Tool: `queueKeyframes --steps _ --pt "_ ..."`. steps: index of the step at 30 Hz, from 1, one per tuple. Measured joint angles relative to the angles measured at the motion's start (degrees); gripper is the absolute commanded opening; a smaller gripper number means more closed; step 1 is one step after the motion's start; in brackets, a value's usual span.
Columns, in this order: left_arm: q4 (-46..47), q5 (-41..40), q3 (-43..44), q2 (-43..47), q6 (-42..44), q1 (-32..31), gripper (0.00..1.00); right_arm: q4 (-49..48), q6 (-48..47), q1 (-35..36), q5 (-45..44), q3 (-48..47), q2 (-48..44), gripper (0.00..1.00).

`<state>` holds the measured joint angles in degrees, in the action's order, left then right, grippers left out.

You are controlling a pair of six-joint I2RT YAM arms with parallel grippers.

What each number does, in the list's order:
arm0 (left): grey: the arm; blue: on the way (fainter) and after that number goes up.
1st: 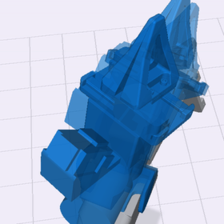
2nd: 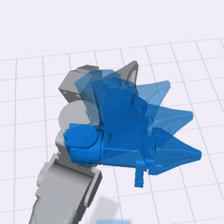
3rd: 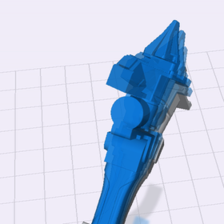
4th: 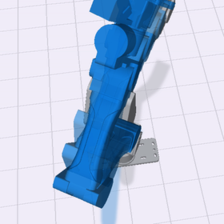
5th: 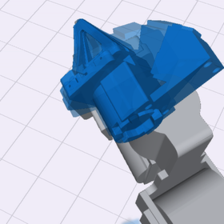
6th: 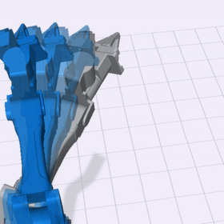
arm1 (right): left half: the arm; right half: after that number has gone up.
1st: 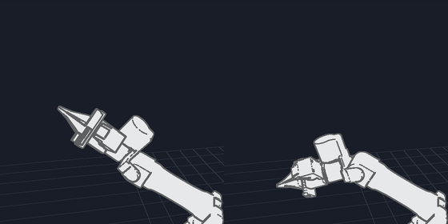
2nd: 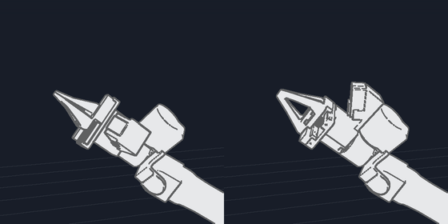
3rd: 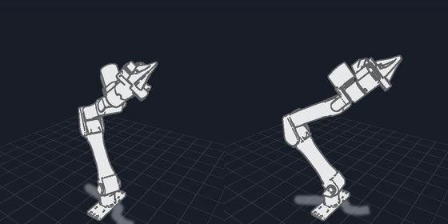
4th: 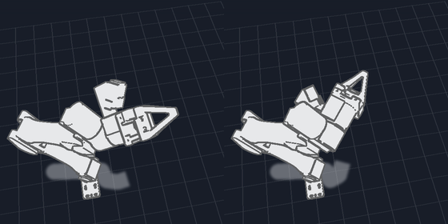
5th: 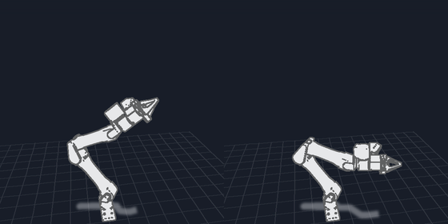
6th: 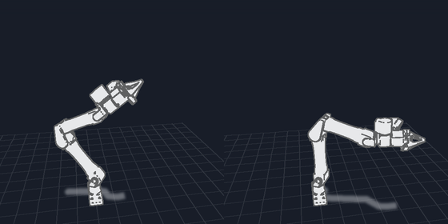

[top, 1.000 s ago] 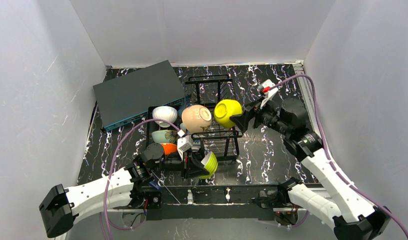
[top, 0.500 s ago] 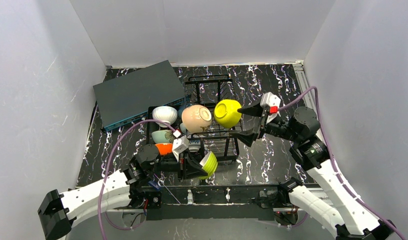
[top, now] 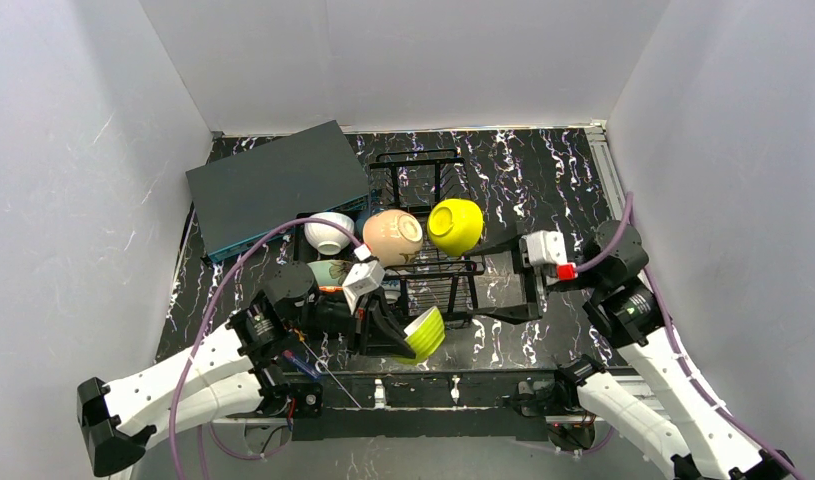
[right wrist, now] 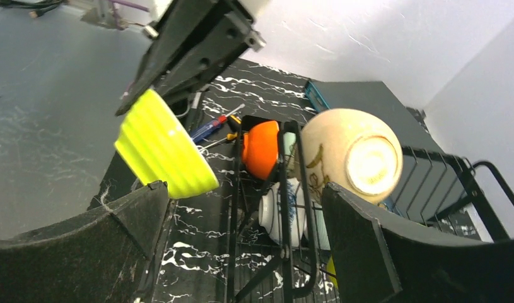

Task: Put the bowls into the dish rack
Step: Pick up the bowl from the center of the board.

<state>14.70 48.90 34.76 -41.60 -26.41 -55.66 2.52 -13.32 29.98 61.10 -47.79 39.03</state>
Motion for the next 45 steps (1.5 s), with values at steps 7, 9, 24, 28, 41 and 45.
queueKeyframes --steps 7,9,24,28,41,45 --pt "-3.08 2.49 5.79 -5.49 0.22 0.00 0.00 0.63 -3.56 0.24 7.61 0.00 -1.05 0.99" --pt "-3.52 3.17 7.45 -7.41 0.00 0.00 0.00 0.96 -4.35 0.55 9.27 -0.04 -0.66 0.99" --pt "-4.48 4.92 13.90 -10.95 -1.09 0.00 0.00 14.01 -18.03 6.82 12.17 -0.98 4.70 0.98" --pt "-4.59 5.16 14.10 -11.63 -1.75 0.00 0.00 11.80 -17.18 9.99 9.68 -1.18 5.70 0.98" --pt "-5.77 4.42 14.14 -10.49 -1.88 -0.02 0.00 2.40 -14.05 29.64 -5.09 -1.18 11.02 0.70" --pt "-5.77 4.04 13.92 -9.25 -1.20 -0.02 0.00 2.25 -15.21 30.18 -8.37 -1.20 10.71 0.70"
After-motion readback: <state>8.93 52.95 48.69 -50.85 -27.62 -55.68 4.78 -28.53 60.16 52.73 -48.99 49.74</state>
